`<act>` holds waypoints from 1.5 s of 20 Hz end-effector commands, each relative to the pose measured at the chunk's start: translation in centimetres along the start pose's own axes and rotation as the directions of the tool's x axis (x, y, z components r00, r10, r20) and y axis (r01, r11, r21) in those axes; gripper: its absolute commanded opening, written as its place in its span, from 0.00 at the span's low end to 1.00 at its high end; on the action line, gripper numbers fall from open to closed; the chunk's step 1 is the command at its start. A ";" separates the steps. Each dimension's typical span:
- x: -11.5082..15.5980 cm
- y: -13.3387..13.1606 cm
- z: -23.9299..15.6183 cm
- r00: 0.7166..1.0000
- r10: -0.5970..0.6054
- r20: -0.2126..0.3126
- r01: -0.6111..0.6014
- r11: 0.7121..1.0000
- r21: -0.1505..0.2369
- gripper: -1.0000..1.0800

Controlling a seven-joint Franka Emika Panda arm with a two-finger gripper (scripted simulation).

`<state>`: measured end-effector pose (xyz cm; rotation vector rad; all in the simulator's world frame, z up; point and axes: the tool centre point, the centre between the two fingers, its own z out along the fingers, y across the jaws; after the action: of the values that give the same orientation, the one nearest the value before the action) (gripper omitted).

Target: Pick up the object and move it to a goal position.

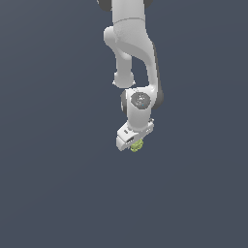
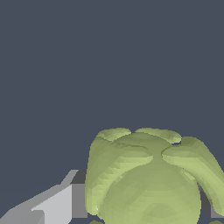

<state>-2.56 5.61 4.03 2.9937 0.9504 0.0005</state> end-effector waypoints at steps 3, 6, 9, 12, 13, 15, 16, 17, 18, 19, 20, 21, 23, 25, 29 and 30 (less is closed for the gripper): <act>0.0 -0.1 0.1 1.000 -0.001 0.000 0.001 1.000 0.001 0.00; 0.0 0.0 0.0 1.000 0.000 0.000 0.000 1.000 0.000 0.00; -0.2 0.1 -0.1 1.000 0.000 0.000 0.000 1.000 0.000 0.00; -0.9 0.3 -0.4 1.000 0.000 0.000 0.000 1.000 0.000 0.00; -1.2 0.5 -0.6 1.000 0.000 0.000 0.000 1.000 0.000 0.00; -1.9 0.8 -1.0 1.000 0.000 0.000 0.000 1.000 0.000 0.00; -2.4 1.0 -1.2 1.000 0.000 0.000 0.000 1.000 0.000 0.00; -3.0 1.2 -1.5 1.000 0.000 0.000 0.000 1.000 0.000 0.00; -3.5 1.4 -1.8 1.000 0.000 0.000 0.000 1.000 0.000 0.00; -4.2 1.7 -2.2 1.000 0.000 0.000 0.000 1.000 0.000 0.00; -4.9 2.0 -2.5 1.000 0.000 0.000 0.000 1.000 0.000 0.00; -5.7 2.3 -2.9 1.000 0.000 0.000 0.000 1.000 0.000 0.00; -7.2 2.9 -3.7 1.000 0.000 0.000 0.000 1.000 0.000 0.00; -8.5 3.5 -4.5 1.000 0.000 0.000 0.000 1.000 0.000 0.00; -10.8 4.5 -5.7 1.000 0.000 0.000 0.000 1.000 0.000 0.00; -11.2 4.6 -5.9 1.000 0.000 0.000 0.000 1.000 0.001 0.00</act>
<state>-8.56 -3.97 9.55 2.9940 0.9490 0.0002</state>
